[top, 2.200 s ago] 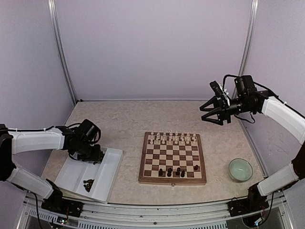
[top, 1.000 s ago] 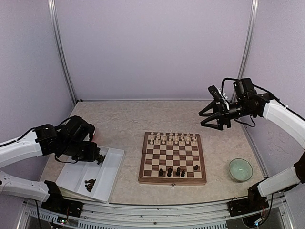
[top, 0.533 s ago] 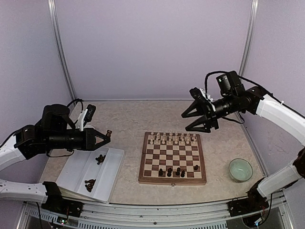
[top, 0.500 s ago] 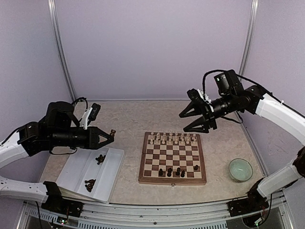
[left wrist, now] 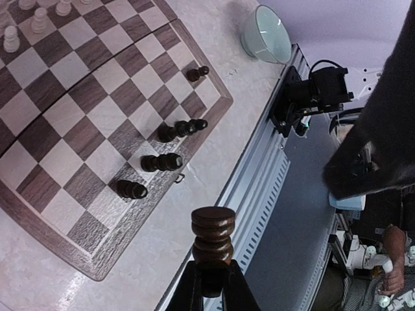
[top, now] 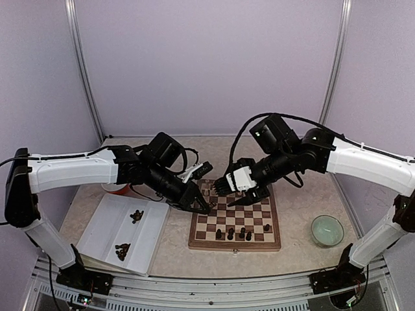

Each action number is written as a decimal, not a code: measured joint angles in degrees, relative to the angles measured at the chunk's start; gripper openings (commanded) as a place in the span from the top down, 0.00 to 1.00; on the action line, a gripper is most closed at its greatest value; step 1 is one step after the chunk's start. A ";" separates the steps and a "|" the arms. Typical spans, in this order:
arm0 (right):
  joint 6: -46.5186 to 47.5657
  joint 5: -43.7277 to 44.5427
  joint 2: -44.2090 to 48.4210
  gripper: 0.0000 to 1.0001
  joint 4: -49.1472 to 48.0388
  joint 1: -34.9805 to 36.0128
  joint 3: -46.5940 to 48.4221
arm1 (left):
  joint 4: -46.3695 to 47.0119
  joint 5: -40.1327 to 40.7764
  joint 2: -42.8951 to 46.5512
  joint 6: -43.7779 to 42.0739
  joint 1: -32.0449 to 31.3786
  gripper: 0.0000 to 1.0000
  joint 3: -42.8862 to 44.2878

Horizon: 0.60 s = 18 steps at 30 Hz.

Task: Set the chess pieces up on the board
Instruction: Pass from the left arm to the right

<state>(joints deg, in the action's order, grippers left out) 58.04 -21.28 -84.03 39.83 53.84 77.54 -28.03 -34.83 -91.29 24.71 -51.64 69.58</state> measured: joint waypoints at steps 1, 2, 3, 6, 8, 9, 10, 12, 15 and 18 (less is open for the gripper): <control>0.46 1.70 -0.61 0.39 -0.28 1.07 -0.20 | 0.00 -1.22 -0.68 -0.26 -0.07 0.97 0.42; 0.90 3.17 -1.14 0.40 -0.37 2.14 -0.39 | 0.04 -2.34 -1.16 -0.57 -0.11 0.97 0.83; 1.18 4.44 -1.51 0.41 -0.46 3.04 -0.68 | 0.13 -3.34 -1.51 -0.70 -0.17 0.97 1.14; 2.21 8.20 -2.25 0.44 -0.74 5.20 -1.70 | 0.66 -6.08 -1.68 -0.81 -0.24 0.97 1.29; 2.64 10.36 -2.47 0.47 -1.09 6.19 -2.58 | 0.94 -7.34 -1.68 -0.81 -0.24 0.97 1.29; 2.75 11.34 -2.58 0.50 -1.22 6.58 -2.97 | 1.09 -7.82 -1.68 -0.79 -0.24 0.97 1.29; 2.82 12.24 -2.69 0.52 -1.49 6.88 -3.30 | 1.25 -8.33 -1.68 -0.79 -0.24 0.97 1.29; 3.02 13.92 -3.15 0.54 -1.97 7.52 -3.50 | 1.79 -9.14 -1.68 -0.76 -0.24 0.97 1.29; 3.19 16.04 -3.91 0.61 -3.13 8.68 -3.50 | 2.60 -9.90 -1.68 -0.57 -0.24 0.97 1.29; 3.15 17.90 -4.83 0.79 -4.39 9.94 -3.50 | 3.39 -10.23 -1.73 -0.33 -0.24 0.97 1.29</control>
<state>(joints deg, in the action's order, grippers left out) 61.19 -3.38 -88.86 35.44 63.79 74.04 -24.64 -45.06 -93.01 24.38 -51.88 70.87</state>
